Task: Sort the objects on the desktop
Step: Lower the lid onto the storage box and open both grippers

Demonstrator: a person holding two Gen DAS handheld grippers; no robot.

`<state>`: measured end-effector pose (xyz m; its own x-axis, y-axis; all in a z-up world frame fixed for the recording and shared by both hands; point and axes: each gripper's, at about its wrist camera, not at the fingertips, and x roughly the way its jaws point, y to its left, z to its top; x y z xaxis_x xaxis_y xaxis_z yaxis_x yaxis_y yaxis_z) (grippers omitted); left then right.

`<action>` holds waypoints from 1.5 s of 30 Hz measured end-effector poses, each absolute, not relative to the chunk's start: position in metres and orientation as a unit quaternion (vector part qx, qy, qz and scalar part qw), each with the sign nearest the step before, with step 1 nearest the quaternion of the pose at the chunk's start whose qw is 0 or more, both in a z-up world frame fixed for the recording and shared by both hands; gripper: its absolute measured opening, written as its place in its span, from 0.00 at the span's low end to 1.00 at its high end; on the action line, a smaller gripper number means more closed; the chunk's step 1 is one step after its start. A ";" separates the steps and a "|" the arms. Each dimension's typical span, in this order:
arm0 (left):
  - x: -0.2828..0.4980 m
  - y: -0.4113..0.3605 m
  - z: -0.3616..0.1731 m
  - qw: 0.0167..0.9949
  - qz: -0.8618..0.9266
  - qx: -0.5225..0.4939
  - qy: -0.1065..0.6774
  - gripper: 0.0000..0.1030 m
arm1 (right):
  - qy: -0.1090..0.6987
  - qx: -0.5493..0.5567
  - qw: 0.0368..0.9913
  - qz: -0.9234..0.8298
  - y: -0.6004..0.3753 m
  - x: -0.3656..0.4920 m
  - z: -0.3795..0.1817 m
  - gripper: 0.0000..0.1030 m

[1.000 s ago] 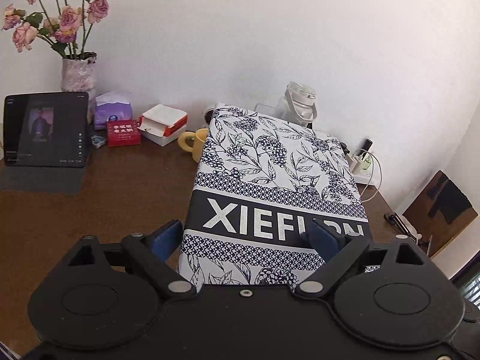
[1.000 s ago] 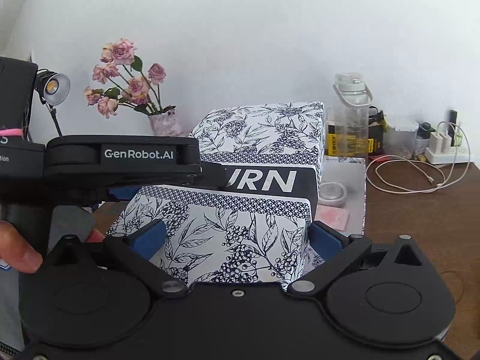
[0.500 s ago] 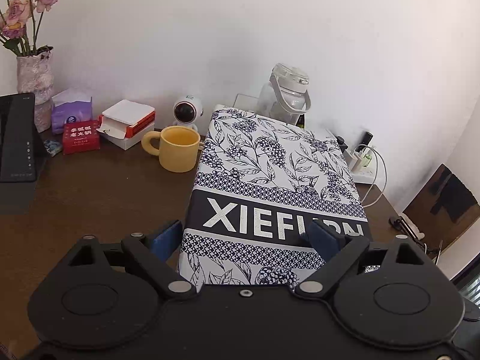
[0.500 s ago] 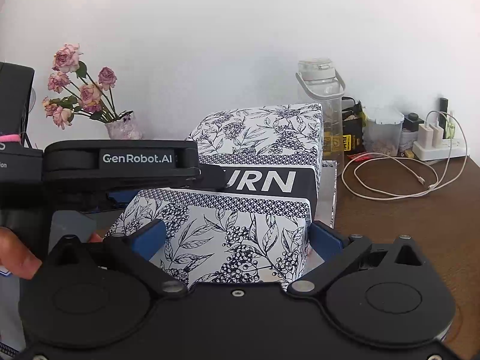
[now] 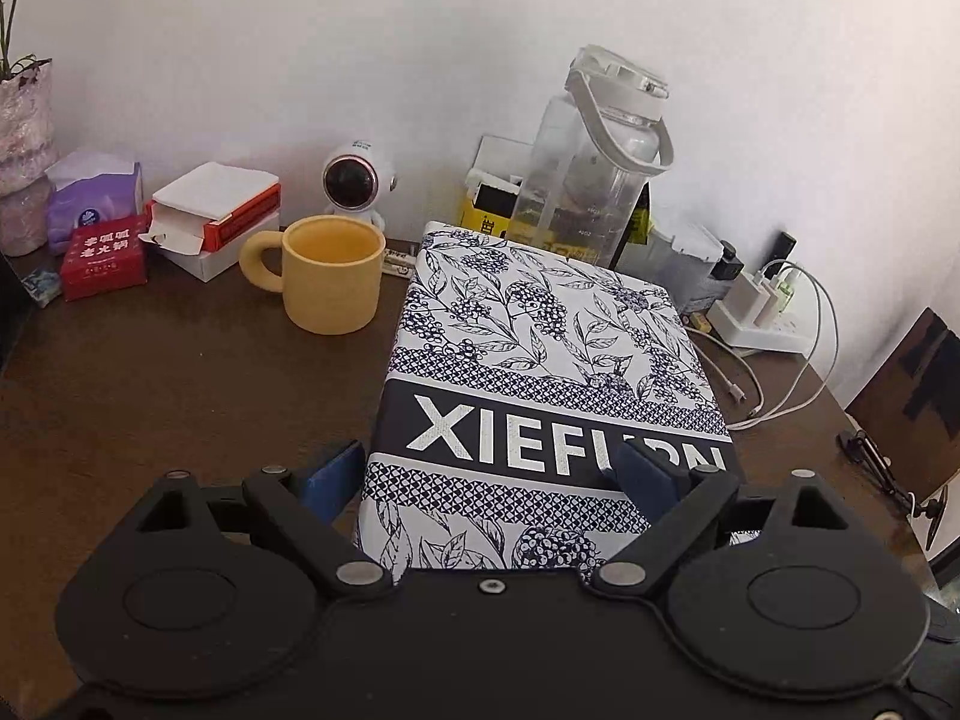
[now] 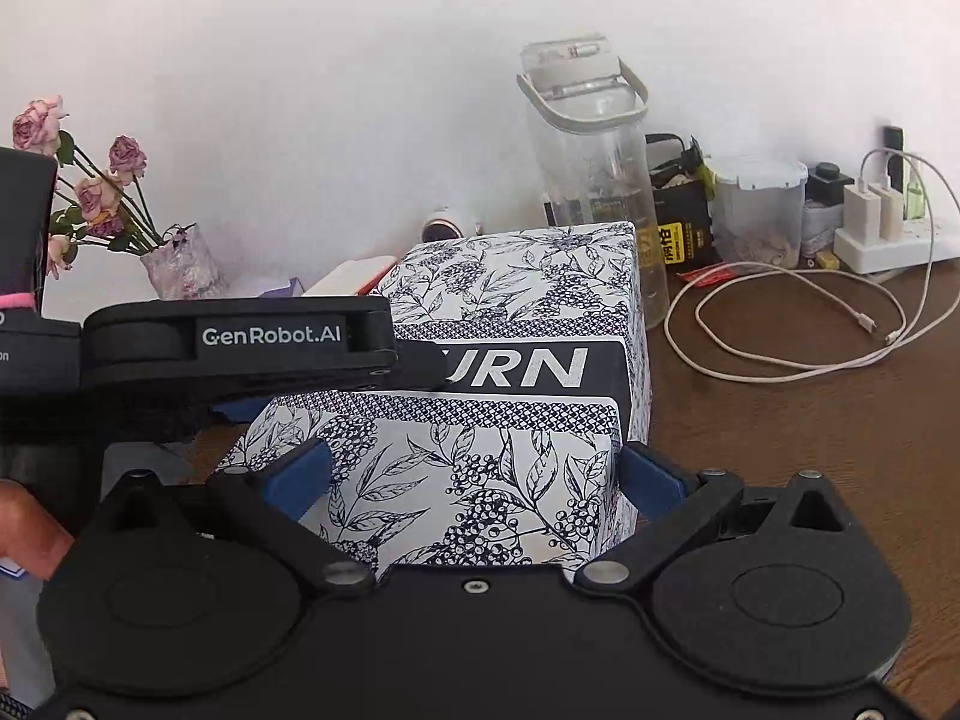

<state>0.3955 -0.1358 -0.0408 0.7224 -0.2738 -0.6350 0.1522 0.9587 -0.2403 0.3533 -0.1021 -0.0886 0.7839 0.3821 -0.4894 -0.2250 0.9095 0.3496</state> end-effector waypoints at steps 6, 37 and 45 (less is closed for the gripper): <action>0.403 -0.137 -0.049 0.924 -0.114 -0.079 0.357 0.88 | 0.293 0.146 0.931 0.161 -0.101 0.362 -0.100 1.00; 0.422 -0.136 -0.069 0.888 -0.096 -0.118 0.434 0.91 | 0.371 0.144 0.899 0.182 -0.099 0.399 -0.123 0.95; 0.413 -0.140 -0.067 0.890 -0.088 -0.122 0.430 0.91 | 0.373 0.127 0.893 0.218 -0.106 0.404 -0.125 0.95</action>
<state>0.4129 -0.1404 -0.0674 0.6150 -0.2617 -0.7438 0.0527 0.9549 -0.2923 0.4037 -0.1057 -0.1247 0.6260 0.4845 -0.6111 -0.2942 0.8724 0.3904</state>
